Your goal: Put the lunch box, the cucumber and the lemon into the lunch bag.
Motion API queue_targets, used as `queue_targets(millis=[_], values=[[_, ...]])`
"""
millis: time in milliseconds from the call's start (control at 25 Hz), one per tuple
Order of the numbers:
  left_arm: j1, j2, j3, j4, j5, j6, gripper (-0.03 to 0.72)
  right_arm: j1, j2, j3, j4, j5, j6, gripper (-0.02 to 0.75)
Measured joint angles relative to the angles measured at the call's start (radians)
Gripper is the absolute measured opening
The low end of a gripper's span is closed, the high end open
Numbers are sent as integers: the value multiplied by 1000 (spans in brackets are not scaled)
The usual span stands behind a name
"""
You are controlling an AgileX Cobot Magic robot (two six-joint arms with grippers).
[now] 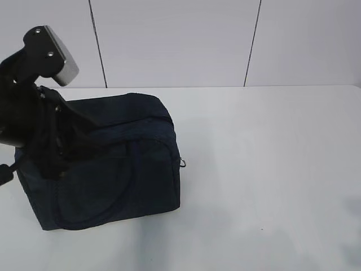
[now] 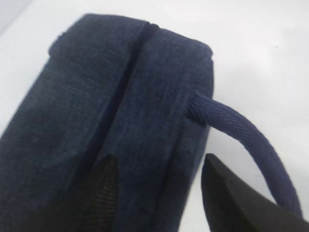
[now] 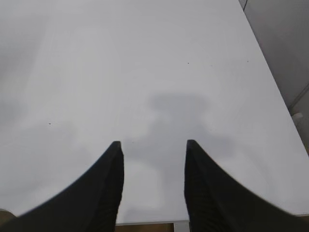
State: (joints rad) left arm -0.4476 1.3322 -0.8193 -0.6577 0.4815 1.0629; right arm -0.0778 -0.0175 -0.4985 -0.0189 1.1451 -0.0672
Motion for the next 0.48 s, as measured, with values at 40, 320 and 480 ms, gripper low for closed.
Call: queue_targets(millis=[40,320,480], values=[[14,0,-19,19,32,-24,403,0,0,0,-2,0,0,326],[128,0,-211,127,310,-97,403,0,0,0,-2,0,0,326],[233,-5,-275,191,374,-225,403,0,0,0,-2,0,0,326]])
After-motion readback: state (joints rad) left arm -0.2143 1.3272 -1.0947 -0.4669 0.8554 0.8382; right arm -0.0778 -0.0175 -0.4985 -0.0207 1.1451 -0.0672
